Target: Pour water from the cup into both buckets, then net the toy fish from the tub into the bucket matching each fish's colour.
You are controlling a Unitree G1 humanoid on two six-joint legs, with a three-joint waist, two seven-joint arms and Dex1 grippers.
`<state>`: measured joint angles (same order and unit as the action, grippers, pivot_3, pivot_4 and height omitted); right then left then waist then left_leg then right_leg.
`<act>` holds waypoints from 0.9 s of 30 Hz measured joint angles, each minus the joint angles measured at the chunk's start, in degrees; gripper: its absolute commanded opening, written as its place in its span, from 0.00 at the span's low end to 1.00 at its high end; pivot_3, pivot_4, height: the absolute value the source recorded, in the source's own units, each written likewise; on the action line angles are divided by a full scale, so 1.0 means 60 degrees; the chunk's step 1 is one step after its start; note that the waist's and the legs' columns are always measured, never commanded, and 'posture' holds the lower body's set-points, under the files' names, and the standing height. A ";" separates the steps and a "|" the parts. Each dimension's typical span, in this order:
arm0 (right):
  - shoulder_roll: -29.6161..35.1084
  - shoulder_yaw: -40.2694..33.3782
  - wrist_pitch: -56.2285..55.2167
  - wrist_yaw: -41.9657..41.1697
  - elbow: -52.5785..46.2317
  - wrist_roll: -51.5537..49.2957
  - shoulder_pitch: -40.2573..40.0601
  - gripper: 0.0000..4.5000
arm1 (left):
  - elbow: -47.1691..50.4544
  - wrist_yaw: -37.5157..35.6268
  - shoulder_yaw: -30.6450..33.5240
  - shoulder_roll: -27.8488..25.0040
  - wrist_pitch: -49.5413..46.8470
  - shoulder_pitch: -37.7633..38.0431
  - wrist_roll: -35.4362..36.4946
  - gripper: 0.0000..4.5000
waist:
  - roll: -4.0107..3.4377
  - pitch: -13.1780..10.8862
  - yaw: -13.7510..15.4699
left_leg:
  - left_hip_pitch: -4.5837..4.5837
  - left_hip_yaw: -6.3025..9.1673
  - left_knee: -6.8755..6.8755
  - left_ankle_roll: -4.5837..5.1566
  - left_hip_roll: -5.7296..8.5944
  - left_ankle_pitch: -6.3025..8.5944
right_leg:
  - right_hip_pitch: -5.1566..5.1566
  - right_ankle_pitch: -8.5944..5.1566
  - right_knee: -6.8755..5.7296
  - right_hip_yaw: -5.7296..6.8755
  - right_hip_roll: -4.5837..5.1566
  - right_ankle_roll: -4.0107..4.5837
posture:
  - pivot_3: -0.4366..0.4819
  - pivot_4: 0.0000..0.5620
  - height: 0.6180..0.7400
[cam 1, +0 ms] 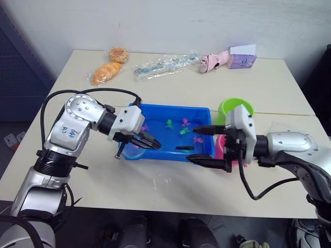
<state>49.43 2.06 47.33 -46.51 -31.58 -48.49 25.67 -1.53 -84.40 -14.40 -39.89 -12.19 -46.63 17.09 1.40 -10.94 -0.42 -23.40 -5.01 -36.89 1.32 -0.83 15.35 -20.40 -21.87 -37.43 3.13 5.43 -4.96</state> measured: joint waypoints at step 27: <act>-0.0687 0.0289 0.1501 0.0465 -0.0001 -0.0299 0.0667 0.73 | -0.0258 0.0599 -0.0411 0.0908 -0.0392 -0.0273 -0.0671 0.00 | 0.0000 0.0000 0.0023 | -0.0003 0.0006 -0.0039 0.0016 -0.0002 0.0009 | 0.0004 0.0002 -0.0014 -0.0006 0.0003 -0.0003 | 0.48 0.27 1.00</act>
<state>45.31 3.80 56.34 -43.72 -31.59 -50.28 29.67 -3.08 -80.80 -16.87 -34.44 -14.55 -48.27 13.07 1.40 -10.94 -0.28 -23.42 -4.98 -37.13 1.42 -0.84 15.40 -20.38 -21.86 -37.51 3.09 5.45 -4.98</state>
